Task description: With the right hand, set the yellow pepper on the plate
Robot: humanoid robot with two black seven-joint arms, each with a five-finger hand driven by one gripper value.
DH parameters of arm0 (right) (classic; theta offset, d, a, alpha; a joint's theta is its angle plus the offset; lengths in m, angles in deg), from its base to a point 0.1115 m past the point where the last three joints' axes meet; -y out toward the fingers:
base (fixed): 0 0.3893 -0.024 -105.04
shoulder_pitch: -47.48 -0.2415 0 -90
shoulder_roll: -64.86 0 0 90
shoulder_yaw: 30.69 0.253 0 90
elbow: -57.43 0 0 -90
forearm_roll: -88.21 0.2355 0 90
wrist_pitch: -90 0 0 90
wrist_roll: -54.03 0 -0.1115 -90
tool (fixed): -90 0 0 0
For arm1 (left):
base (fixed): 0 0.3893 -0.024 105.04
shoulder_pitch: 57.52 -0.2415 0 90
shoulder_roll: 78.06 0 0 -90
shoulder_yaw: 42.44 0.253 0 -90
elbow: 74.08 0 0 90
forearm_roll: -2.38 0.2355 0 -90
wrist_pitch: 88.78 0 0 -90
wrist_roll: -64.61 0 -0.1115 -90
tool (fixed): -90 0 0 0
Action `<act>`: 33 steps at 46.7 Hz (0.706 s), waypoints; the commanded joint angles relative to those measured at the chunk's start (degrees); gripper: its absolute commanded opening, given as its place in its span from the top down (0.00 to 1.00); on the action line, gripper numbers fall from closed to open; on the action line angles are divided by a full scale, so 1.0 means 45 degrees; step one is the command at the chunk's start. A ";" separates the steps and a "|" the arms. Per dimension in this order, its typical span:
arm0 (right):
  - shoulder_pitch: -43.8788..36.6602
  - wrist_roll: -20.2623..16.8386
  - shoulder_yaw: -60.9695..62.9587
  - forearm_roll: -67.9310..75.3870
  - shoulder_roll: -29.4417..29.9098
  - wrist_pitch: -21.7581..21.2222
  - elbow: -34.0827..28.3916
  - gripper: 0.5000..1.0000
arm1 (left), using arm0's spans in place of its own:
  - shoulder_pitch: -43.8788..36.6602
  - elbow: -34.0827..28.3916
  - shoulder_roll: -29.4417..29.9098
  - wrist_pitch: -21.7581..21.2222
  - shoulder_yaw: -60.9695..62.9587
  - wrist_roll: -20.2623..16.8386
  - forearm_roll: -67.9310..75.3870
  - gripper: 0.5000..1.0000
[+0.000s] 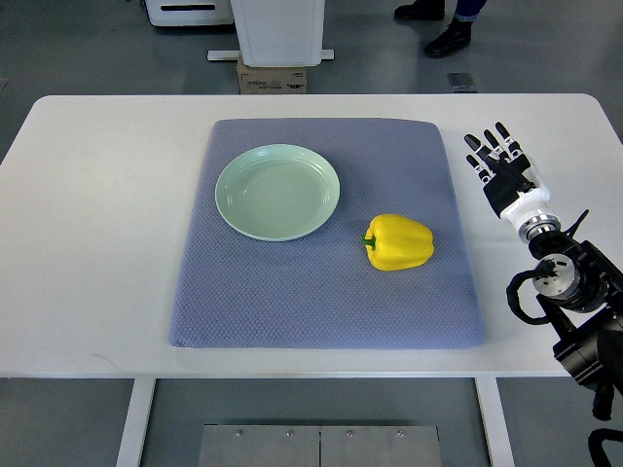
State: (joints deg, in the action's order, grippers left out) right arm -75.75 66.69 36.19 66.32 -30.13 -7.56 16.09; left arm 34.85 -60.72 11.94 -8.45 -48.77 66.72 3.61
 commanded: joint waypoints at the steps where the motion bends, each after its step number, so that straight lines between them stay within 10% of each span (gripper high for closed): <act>1: 0.0001 0.0000 0.0000 0.0001 0.0014 -0.0001 0.0008 0.00 | 0.0000 0.0000 0.0000 0.0000 0.0020 0.0000 0.0001 0.00; 33: 0.0001 0.0000 -0.0019 0.0001 -0.0005 -0.0001 -0.0011 0.00 | 0.0000 0.0000 0.0000 0.0000 0.0000 0.0000 0.0001 0.00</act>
State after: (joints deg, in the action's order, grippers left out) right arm -75.72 66.68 36.10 66.32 -30.14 -7.56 16.03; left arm 34.85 -60.73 11.94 -8.46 -48.77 66.72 3.61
